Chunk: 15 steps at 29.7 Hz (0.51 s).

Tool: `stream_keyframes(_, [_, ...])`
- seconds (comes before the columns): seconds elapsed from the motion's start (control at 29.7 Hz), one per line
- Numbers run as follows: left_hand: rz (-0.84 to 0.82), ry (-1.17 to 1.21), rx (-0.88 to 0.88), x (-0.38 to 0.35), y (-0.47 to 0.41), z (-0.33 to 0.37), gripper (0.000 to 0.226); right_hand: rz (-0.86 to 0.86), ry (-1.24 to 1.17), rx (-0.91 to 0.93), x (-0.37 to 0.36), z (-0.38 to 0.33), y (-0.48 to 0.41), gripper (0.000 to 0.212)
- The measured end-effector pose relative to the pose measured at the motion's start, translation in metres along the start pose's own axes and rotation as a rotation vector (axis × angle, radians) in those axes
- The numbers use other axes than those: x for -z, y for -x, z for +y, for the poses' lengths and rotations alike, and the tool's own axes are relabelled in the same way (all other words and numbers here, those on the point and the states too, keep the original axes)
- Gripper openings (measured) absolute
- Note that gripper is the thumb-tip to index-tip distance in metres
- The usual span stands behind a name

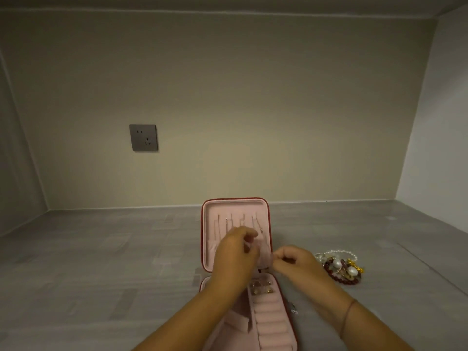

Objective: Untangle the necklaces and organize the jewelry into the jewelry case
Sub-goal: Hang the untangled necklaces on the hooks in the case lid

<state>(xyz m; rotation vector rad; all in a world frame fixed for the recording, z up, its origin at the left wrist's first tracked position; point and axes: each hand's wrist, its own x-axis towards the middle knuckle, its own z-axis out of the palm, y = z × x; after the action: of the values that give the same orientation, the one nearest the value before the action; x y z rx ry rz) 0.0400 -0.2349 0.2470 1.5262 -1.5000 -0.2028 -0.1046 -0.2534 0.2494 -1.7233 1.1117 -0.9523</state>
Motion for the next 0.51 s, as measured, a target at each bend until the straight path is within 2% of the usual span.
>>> stream_keyframes(0.03, [-0.092,0.113,0.143,-0.003,0.006,0.0,0.02,-0.034,-0.034,-0.011,0.005,0.002,0.006,0.01])
stream_keyframes(0.1, [-0.154,0.209,0.287,-0.011,0.009,-0.004,0.016,-0.094,-0.1,-0.019,0.013,0.005,0.015,0.01])
stream_keyframes(0.3, [-0.166,0.261,0.445,-0.015,0.008,-0.003,0.009,-0.135,-0.25,-0.043,0.027,0.003,0.036,0.013])
stream_keyframes(0.51, [-0.159,0.195,0.515,-0.018,0.004,0.007,0.026,-0.166,-0.468,-0.224,0.034,0.007,0.062,0.009])
